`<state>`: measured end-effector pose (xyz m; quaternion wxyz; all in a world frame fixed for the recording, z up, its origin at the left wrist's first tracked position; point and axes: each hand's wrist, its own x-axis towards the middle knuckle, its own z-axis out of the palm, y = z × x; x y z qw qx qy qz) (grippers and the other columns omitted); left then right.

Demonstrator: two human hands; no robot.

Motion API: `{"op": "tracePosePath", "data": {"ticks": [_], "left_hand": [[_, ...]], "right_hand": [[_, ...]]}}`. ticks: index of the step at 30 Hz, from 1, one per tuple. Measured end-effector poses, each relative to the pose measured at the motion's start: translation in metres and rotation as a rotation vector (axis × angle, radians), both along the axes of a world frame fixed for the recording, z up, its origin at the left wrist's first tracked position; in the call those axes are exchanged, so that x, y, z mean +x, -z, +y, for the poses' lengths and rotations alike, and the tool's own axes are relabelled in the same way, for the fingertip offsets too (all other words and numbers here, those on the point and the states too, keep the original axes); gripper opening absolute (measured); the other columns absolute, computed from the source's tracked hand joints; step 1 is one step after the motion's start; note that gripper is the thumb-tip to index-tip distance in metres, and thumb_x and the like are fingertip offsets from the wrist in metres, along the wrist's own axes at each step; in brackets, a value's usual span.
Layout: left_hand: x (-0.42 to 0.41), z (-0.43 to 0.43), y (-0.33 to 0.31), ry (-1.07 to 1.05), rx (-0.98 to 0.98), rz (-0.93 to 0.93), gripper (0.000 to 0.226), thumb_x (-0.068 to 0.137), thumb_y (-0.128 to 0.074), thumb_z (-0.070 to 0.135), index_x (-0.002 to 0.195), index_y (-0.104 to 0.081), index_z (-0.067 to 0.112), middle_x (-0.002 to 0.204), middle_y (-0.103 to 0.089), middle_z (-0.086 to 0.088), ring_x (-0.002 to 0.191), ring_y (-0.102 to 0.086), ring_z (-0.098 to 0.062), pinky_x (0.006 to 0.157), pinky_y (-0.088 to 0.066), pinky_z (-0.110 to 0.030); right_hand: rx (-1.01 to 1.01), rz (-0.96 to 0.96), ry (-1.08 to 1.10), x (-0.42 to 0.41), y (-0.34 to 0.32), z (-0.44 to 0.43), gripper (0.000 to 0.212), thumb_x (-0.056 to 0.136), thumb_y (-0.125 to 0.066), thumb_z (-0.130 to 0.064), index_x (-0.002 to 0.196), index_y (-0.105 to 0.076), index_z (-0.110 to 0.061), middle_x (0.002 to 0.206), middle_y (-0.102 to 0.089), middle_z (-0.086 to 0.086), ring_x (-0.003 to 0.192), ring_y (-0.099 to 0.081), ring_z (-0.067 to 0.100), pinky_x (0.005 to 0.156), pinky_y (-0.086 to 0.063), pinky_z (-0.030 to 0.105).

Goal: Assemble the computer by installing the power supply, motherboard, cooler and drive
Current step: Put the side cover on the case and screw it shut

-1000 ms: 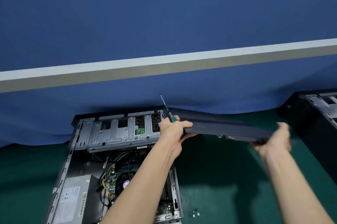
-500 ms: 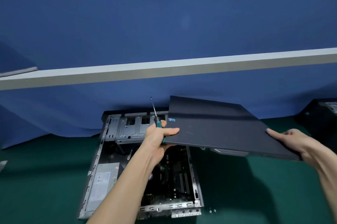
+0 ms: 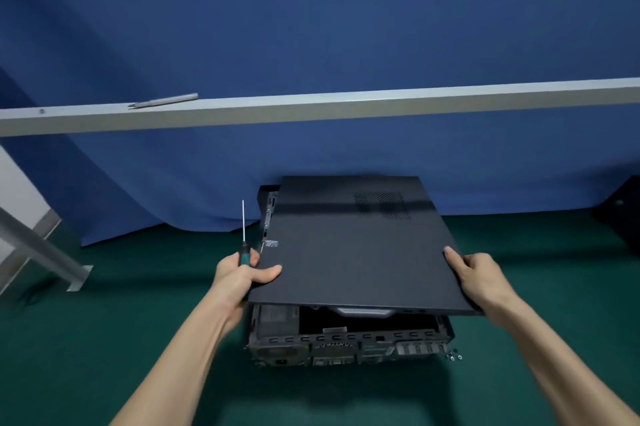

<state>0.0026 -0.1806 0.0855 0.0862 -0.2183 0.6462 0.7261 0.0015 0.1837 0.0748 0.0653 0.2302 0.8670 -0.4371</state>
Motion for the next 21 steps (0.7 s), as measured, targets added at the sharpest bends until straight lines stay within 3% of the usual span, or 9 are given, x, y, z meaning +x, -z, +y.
{"op": "tracePosePath", "data": {"ticks": [4,9,14,17,21], "left_hand": [[0.014,-0.029,0.017,0.004,-0.107,-0.065,0.049,0.062,-0.08,-0.006,0.066,-0.037,0.017,0.08,-0.051,-0.01,0.079,-0.051,-0.026,0.077,-0.036,-0.036],[0.015,-0.038,0.037,0.01,-0.215,-0.102,0.046,0.064,-0.08,-0.004,0.065,-0.038,0.015,0.077,-0.049,-0.008,0.076,-0.047,-0.024,0.074,-0.034,-0.035],[0.011,-0.037,0.054,0.016,-0.26,-0.142,0.045,0.067,-0.078,-0.005,0.065,-0.038,0.015,0.079,-0.049,-0.008,0.078,-0.051,-0.024,0.08,-0.044,-0.039],[0.009,-0.035,0.063,0.079,-0.36,-0.138,0.041,0.073,-0.076,-0.002,0.069,-0.038,0.014,0.076,-0.044,-0.006,0.072,-0.045,-0.021,0.072,-0.038,-0.033],[0.006,-0.036,0.068,0.22,-0.602,-0.084,0.037,0.083,-0.073,0.025,0.069,-0.041,0.012,0.066,-0.042,-0.002,0.064,-0.041,-0.02,0.062,-0.032,-0.03]], "right_hand": [[0.063,0.03,-0.012,0.004,0.018,-0.03,0.054,0.098,-0.05,-0.039,0.057,-0.038,-0.007,0.055,-0.047,0.009,0.052,-0.039,0.023,0.05,-0.029,0.032],[0.147,0.019,-0.004,0.004,0.035,-0.043,0.057,0.1,-0.046,-0.038,0.054,-0.033,-0.008,0.052,-0.044,0.007,0.05,-0.037,0.025,0.052,-0.03,0.035],[0.208,-0.004,0.0,0.004,0.049,-0.046,0.057,0.101,-0.039,-0.044,0.058,-0.036,-0.006,0.06,-0.051,0.012,0.056,-0.044,0.029,0.058,-0.037,0.037],[0.287,-0.076,-0.023,0.002,0.052,-0.05,0.057,0.101,-0.033,-0.048,0.068,-0.048,-0.003,0.076,-0.058,0.014,0.072,-0.054,0.034,0.065,-0.042,0.039],[0.458,-0.143,-0.035,0.005,0.059,-0.056,0.056,0.101,-0.024,-0.051,0.071,-0.047,-0.009,0.082,-0.054,0.012,0.078,-0.049,0.032,0.069,-0.038,0.036]]}}
